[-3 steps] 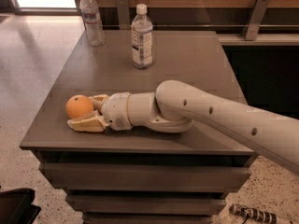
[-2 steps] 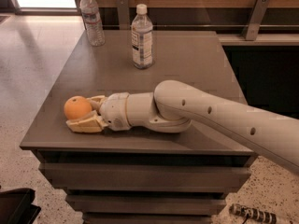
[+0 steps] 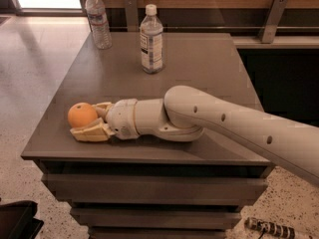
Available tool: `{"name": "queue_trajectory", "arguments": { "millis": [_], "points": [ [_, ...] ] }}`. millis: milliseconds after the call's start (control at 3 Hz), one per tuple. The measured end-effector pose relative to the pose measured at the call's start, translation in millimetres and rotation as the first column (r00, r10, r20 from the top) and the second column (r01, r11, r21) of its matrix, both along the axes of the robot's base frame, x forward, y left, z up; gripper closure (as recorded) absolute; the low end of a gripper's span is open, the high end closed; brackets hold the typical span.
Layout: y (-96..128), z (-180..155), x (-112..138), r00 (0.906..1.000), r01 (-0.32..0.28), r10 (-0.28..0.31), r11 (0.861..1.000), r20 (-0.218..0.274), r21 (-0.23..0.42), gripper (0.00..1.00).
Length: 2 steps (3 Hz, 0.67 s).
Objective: Pick orange
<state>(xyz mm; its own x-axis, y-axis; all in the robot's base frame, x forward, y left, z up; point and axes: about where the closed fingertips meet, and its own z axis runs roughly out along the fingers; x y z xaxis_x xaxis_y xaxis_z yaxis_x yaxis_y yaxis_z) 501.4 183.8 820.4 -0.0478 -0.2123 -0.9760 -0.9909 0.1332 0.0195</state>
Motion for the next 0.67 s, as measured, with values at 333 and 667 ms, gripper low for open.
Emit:
{"name": "queue_trajectory", "arguments": {
  "millis": [333, 667],
  "points": [
    [-5.6, 14.6, 5.2, 0.9997, -0.008, 0.008, 1.0, 0.023, 0.019, 1.0],
    [-14.6, 35.8, 14.8, 0.9977, -0.02, 0.017, 0.999, 0.065, 0.05, 1.0]
  ]
}}
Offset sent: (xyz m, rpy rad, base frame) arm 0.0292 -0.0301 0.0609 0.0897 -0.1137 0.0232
